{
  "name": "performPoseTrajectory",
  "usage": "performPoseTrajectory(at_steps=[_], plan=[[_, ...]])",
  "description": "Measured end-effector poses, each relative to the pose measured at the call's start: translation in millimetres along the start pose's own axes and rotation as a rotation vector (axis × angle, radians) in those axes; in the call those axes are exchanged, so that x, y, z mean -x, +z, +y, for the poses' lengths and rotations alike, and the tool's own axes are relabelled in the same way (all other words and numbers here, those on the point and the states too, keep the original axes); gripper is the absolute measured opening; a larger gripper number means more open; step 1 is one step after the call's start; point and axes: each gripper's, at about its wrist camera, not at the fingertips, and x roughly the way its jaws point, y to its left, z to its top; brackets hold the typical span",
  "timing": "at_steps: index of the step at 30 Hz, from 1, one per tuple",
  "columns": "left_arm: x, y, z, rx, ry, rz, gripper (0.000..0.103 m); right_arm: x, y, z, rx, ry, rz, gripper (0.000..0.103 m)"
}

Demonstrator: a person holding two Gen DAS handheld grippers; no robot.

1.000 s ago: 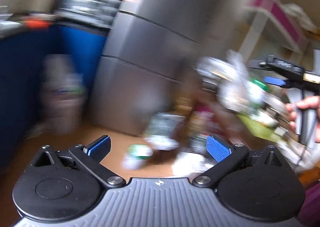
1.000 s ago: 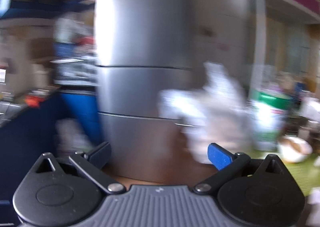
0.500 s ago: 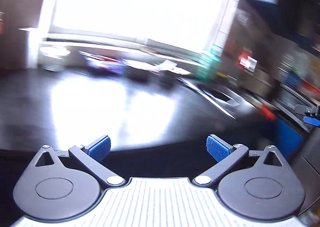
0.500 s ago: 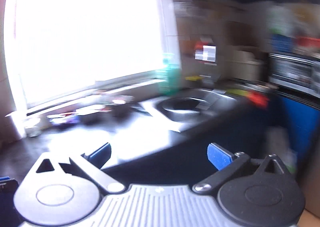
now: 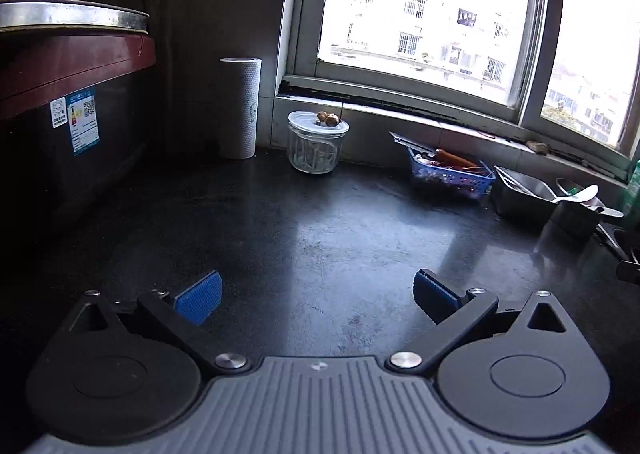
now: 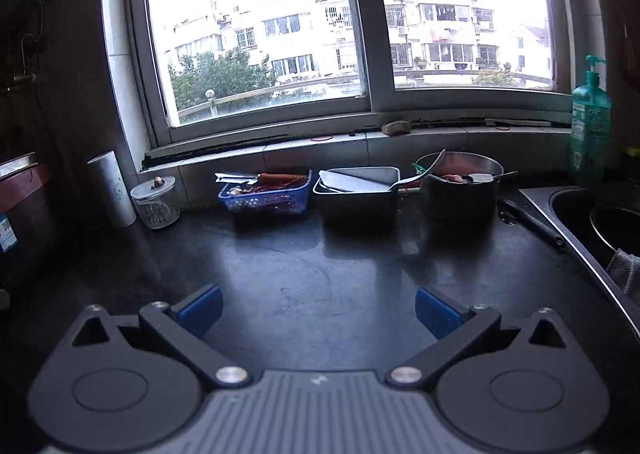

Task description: Clean bowl

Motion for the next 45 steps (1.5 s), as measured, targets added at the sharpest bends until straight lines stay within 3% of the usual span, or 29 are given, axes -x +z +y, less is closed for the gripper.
performPoseTrajectory(at_steps=[5, 14, 30, 38, 45], plan=[[-66, -9, -17, -0.065, 0.016, 0.040, 0.103, -76, 2, 15, 0.050, 0.014, 0.041, 0.103], [-138, -5, -4, -0.124, 0.017, 0.094, 0.103, -130, 4, 12, 0.082, -0.004, 0.052, 0.103], [-165, 7, 18, -0.128, -0.006, 0.098, 0.103, -163, -9, -10, 0.041, -0.020, 0.119, 0.103], [-165, 7, 17, -0.122, 0.009, 0.098, 0.103, -170, -11, 6, 0.141, -0.062, 0.154, 0.103], [-165, 7, 17, -0.119, 0.010, 0.097, 0.103, -171, -11, 6, 0.138, -0.061, 0.154, 0.103]])
